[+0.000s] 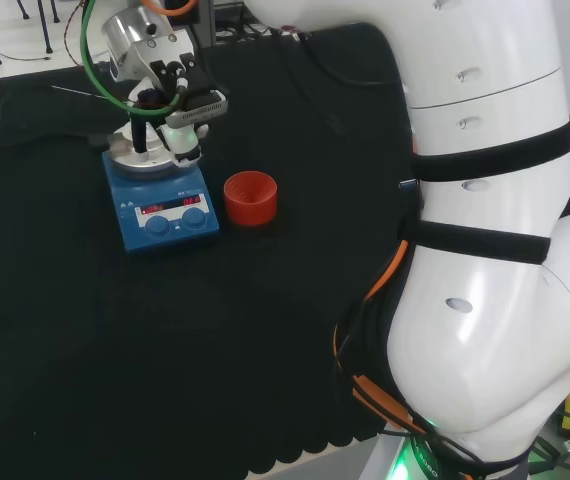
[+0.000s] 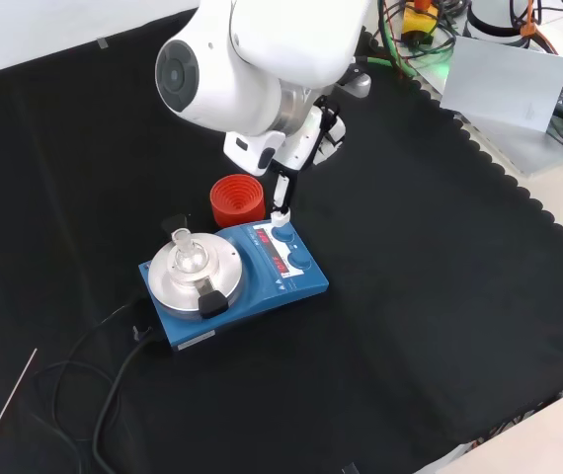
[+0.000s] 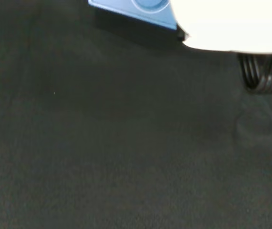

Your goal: Turn on the heater.

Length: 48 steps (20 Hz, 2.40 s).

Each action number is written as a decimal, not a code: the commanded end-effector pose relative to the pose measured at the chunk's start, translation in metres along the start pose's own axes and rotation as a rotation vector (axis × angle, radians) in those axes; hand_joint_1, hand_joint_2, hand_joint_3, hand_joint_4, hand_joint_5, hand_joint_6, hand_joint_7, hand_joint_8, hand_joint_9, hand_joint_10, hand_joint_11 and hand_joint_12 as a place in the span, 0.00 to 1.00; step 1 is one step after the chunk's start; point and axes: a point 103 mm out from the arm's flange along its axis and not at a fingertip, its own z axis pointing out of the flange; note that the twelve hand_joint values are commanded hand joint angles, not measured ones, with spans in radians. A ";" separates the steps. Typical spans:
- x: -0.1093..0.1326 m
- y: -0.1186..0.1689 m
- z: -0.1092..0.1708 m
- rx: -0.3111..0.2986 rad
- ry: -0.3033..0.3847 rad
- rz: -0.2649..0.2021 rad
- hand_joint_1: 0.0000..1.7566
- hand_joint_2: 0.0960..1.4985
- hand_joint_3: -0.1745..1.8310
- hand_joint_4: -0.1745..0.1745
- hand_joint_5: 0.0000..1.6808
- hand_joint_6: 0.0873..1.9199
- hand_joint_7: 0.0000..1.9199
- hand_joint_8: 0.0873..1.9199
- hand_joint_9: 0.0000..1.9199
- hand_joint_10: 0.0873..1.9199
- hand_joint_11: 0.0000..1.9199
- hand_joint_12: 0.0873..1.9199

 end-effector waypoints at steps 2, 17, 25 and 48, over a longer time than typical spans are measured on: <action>0.004 -0.013 0.014 0.010 -0.021 0.005 0.95 0.14 0.84 0.26 0.22 0.00 1.00 0.81 1.00 0.81 0.95 0.72; -0.001 0.011 0.027 0.071 -0.013 0.018 0.95 0.14 0.85 0.25 0.22 0.00 1.00 0.81 1.00 0.80 0.95 0.72; -0.007 0.032 0.036 0.096 0.001 0.005 0.95 0.14 0.85 0.25 0.22 0.00 1.00 0.81 1.00 0.80 0.95 0.72; -0.011 0.052 0.060 0.117 0.003 0.001 0.95 0.14 0.85 0.26 0.23 0.00 0.99 0.81 1.00 0.80 0.95 0.72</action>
